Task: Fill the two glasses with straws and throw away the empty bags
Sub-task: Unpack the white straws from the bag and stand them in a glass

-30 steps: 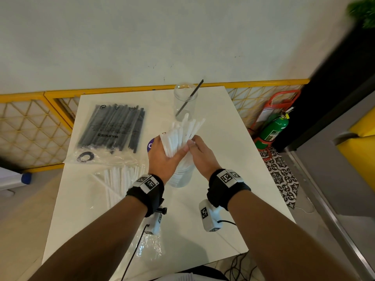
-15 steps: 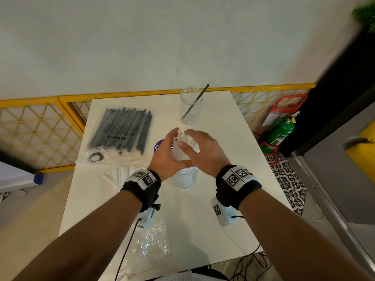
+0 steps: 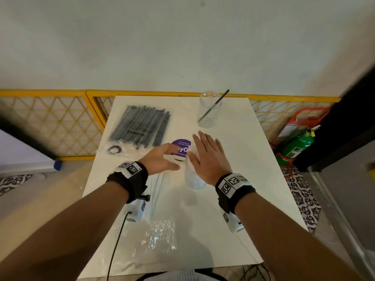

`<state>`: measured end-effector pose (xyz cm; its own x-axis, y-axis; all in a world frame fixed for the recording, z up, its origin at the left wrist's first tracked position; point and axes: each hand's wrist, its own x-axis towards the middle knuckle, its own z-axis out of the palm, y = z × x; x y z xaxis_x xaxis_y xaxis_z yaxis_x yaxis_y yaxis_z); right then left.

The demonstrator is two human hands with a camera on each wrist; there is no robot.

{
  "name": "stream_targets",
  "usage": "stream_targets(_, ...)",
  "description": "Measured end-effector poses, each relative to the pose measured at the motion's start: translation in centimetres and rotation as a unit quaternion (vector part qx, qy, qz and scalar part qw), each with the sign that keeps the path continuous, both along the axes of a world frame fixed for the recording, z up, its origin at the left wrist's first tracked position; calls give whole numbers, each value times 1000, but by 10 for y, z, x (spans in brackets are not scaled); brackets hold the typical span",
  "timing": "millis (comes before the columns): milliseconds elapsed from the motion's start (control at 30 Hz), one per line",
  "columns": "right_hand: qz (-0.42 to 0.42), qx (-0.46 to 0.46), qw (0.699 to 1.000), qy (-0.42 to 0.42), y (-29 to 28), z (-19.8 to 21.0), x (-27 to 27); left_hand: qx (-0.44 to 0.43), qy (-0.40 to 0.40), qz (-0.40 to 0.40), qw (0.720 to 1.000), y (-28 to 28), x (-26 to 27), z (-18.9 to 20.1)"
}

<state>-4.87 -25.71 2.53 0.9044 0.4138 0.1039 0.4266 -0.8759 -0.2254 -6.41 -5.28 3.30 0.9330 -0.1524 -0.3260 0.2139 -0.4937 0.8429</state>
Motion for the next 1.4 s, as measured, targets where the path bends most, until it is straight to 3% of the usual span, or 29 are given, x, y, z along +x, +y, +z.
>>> stream_targets(100,4,-2,999,31,4,4,5,62,-3,65,996,21,0,-5)
stream_targets(200,37,42,998,-29,10,12,5,161,85,-78,980,27,-14,-4)
stream_targets(300,162,143,961,-171,20,17,-9,263,254,-268,891,20,-44,-7)
stream_targets(367,226,187,938,-187,29,17,-25,321,310,-334,830,12,-61,-19)
stream_targets(500,259,144,954,-44,47,4,-57,412,307,-392,763,-3,-86,-52)
stream_targets(600,245,85,964,62,52,-9,-70,481,223,-428,732,-11,-100,-75)
stream_targets(867,228,22,963,141,44,-21,-93,477,82,-359,798,6,-112,-93)
stream_targets(1000,196,-33,955,220,40,-33,-99,472,87,-320,817,22,-107,-97)
stream_targets(1100,159,-94,941,285,39,-42,-103,470,134,-358,795,24,-105,-99)
stream_targets(1300,112,-126,928,332,38,-56,-112,519,65,-372,767,22,-124,-105)
stream_targets(1367,112,-123,927,336,37,-58,-115,513,44,-364,776,19,-125,-95)
stream_targets(1400,111,-115,928,336,37,-59,-115,492,45,-354,794,21,-124,-90)
